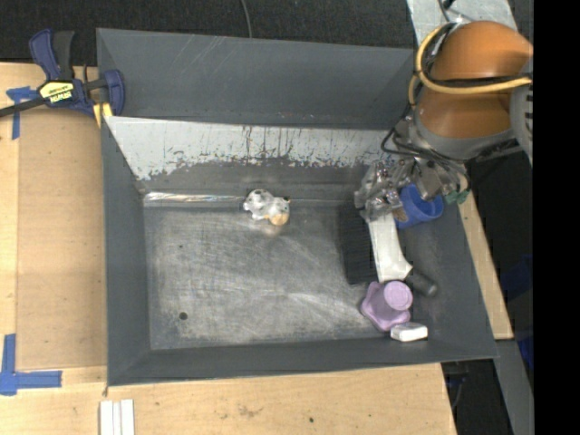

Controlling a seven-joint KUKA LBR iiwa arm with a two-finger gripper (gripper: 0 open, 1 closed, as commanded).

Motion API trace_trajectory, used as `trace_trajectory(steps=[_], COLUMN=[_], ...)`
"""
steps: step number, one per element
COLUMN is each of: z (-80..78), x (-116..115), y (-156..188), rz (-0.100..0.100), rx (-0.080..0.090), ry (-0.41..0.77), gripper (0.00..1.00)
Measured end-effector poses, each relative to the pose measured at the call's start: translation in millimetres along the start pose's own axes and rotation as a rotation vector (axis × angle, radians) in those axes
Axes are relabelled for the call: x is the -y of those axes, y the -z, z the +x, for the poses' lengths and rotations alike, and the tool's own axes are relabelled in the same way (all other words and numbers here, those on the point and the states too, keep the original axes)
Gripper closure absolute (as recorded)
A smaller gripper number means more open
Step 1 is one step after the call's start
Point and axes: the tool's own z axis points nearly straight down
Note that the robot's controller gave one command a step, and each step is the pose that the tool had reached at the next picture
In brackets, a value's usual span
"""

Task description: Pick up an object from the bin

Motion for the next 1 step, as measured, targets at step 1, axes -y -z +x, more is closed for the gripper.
trace_trajectory(steps=[1], z=[47.5], x=[22.1], y=[-61.1], rz=[-0.002], rx=[-0.004], ry=[0.218], gripper=[0.0])
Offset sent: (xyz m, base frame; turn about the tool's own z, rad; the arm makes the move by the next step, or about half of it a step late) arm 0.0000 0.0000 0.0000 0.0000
